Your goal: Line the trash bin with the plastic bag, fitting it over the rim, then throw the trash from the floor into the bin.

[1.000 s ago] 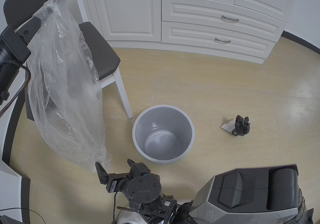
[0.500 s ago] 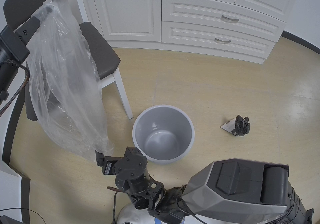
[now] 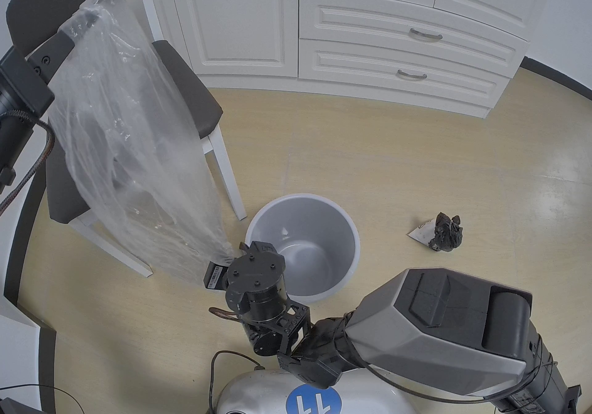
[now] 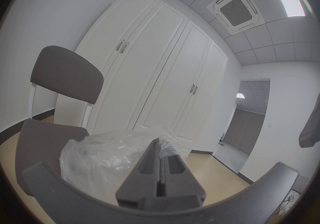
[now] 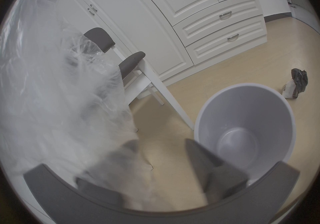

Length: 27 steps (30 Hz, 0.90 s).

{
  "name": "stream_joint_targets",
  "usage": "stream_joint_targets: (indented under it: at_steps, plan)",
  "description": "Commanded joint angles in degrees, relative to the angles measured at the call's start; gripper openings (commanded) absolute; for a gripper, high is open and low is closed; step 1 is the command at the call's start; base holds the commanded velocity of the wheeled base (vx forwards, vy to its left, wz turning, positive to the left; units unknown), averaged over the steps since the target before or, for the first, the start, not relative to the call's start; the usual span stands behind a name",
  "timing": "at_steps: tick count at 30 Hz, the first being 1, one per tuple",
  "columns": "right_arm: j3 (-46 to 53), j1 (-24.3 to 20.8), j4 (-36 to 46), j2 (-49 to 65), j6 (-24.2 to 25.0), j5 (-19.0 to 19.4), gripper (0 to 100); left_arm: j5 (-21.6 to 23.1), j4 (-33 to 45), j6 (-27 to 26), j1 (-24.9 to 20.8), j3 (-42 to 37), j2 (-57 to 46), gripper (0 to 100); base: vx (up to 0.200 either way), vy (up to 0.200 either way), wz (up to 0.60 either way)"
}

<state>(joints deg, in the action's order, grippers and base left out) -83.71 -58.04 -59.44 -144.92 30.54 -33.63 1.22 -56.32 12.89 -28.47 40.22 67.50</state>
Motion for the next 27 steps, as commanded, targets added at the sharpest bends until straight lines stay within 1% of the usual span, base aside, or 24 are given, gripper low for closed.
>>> stream_joint_targets:
  at_steps: [1,5,7,9,10,11,13,15,18,21,22,24,27]
  plan:
    - [2.24,1.09,-0.32,1.13,0.05,-0.03,0,0.01,-0.02,0.03,0.08,0.04,0.35,0,0.0,0.0,0.0]
    - [8.83,2.93,-0.85,6.41,0.05,0.06,0,0.1,0.6,0.03,0.25,-0.05,0.62,0,0.0,0.0,0.0]
    - [13.14,5.04,-1.2,10.45,-0.04,0.15,0,0.28,0.69,0.03,0.25,-0.58,1.06,0,0.0,0.0,0.0]
    - [14.45,5.92,-1.2,11.68,-0.13,0.32,0,0.36,0.77,0.03,0.25,-0.84,1.14,0,0.0,0.0,0.0]
    - [17.36,8.12,-1.2,14.93,-0.48,0.67,0,0.63,1.39,-0.14,0.34,-1.63,1.58,0,0.0,0.0,0.0]
    - [18.15,8.91,-1.2,15.99,-0.65,0.76,0,0.71,1.92,-0.32,0.34,-1.9,1.76,0,0.0,0.0,0.0]
    - [20.78,12.6,-1.03,20.29,-2.15,1.2,0,0.71,5.61,-1.72,0.43,-2.07,2.46,0,0.0,0.0,0.0]
    - [22.45,14.89,-0.5,23.46,-3.47,2.43,0,0.8,9.21,-3.13,0.69,-2.07,2.81,0,0.0,0.0,0.0]
    - [26.06,19.37,-0.15,29.87,-6.98,6.12,0,0.89,16.77,-4.98,1.31,-1.9,3.43,0,0.0,0.0,0.0]
    - [30.54,22.36,0.82,35.06,-11.11,9.02,0,2.03,22.48,-6.47,1.75,-1.54,4.66,0,0.0,0.0,0.0]
    - [31.24,22.97,0.99,36.11,-11.99,9.38,0,2.47,23.27,-6.65,2.01,-1.54,4.92,0,0.0,0.0,0.0]
    - [33.88,25.26,2.22,39.89,-14.72,11.13,0,4.93,25.03,-7.7,2.19,-2.07,6.07,0,0.0,0.0,0.0]
    - [36.16,27.19,4.33,44.73,-16.91,12.98,0,7.57,25.73,-7.96,2.19,-2.16,8.44,0,0.0,0.0,0.0]
